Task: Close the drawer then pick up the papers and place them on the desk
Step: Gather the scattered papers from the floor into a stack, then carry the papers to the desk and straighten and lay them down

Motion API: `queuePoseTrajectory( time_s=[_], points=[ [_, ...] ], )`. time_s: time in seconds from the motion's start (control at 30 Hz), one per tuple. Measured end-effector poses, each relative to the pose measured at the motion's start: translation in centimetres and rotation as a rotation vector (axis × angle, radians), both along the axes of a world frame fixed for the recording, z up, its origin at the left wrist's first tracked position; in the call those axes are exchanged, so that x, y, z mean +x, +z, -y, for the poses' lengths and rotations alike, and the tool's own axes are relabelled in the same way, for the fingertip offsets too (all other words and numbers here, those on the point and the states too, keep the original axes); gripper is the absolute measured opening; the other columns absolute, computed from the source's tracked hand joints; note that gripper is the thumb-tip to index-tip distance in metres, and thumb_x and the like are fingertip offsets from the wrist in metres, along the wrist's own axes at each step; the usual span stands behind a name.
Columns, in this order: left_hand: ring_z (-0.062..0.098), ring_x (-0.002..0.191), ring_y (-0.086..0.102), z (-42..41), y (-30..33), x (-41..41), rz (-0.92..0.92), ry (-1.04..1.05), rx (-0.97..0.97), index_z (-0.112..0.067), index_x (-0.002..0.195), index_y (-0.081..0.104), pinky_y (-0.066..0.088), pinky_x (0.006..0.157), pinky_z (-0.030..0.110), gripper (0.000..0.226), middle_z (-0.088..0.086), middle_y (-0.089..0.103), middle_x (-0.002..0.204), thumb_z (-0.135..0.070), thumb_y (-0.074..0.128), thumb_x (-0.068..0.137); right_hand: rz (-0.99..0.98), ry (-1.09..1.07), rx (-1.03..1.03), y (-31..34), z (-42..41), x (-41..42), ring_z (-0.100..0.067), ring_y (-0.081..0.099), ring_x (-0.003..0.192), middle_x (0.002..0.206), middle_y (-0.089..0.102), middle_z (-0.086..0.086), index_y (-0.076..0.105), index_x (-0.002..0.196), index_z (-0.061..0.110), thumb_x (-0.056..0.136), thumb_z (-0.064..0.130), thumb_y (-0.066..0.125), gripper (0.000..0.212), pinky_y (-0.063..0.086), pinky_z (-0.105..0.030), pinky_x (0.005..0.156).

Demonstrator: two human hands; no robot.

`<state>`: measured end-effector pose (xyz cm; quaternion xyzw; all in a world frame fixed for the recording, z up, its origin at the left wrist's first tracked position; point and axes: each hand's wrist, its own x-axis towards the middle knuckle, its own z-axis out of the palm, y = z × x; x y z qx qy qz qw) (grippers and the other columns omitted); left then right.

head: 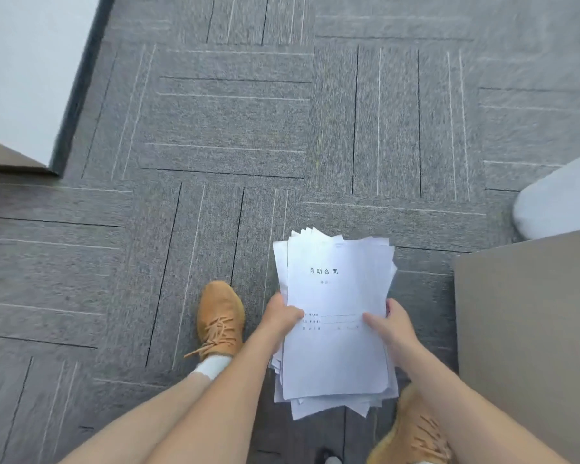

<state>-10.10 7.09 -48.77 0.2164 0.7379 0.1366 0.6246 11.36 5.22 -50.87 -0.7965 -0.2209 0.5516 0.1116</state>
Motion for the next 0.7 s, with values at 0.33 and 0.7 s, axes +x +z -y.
queuePoseTrajectory(
  time_s=[0.33,0.7],
  points=[
    [0.013,0.06,0.06,-6.4,27.1,0.4,0.217,-0.071,0.466,-0.008,0.079,0.067,0.051,0.056,0.022,0.023,0.003,0.066,0.074,0.004,0.057,0.061,-0.052,-0.232,0.587,29.5,-5.1,3.0,-0.039,0.073,0.087,0.102,0.073,-0.019,0.062,0.108,0.006,0.075,0.004,0.079,0.038,0.058,-0.06,0.081],
    [0.035,0.092,0.069,4.8,59.7,8.4,0.531,-0.23,1.011,-0.005,0.111,0.064,0.056,0.084,0.051,0.032,0.016,0.072,0.104,0.003,0.068,0.079,0.091,-0.313,1.199,64.4,11.9,10.0,-0.033,0.067,0.074,0.081,0.071,-0.018,0.069,0.091,0.008,0.065,0.004,0.059,0.027,0.057,-0.043,0.066]
  ],
)
